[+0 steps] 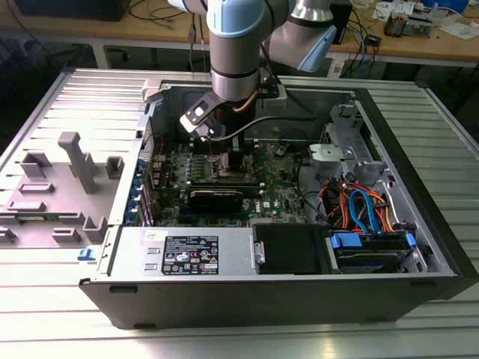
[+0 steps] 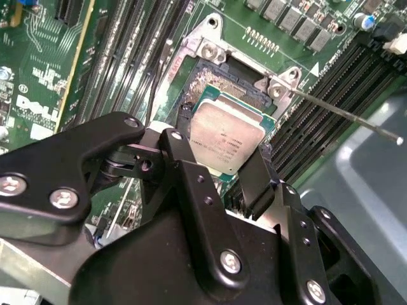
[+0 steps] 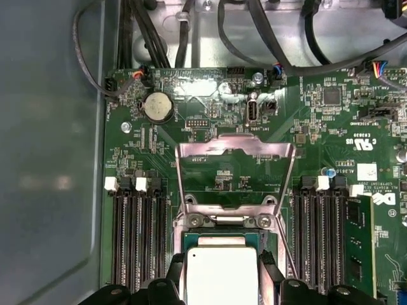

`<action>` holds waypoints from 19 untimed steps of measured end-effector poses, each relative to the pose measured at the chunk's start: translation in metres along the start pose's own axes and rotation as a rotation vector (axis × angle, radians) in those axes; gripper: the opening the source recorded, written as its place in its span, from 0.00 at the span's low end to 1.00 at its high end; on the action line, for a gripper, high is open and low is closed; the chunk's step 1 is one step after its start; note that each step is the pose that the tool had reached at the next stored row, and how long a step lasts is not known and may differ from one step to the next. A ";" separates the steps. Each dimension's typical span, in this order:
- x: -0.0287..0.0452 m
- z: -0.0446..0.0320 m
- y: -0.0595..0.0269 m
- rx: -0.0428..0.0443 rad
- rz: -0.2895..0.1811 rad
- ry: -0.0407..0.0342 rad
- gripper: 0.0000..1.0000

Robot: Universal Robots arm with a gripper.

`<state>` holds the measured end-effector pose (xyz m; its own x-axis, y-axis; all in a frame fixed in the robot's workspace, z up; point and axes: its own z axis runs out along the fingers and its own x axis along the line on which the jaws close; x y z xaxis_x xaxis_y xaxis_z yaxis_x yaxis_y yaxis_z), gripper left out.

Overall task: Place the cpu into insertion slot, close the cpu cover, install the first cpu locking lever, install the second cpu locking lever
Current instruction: 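Place the cpu into insertion slot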

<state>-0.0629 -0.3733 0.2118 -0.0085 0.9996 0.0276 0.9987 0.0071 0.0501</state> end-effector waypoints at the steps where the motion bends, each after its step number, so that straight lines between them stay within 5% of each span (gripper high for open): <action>1: 0.0000 0.0008 0.0000 -0.0001 0.000 0.0000 0.54; 19: -0.0033 0.0083 -0.0022 -0.0001 0.000 -0.0005 0.54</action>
<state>-0.0647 -0.3764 0.2033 -0.0085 0.9996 0.0271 0.9987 0.0071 0.0502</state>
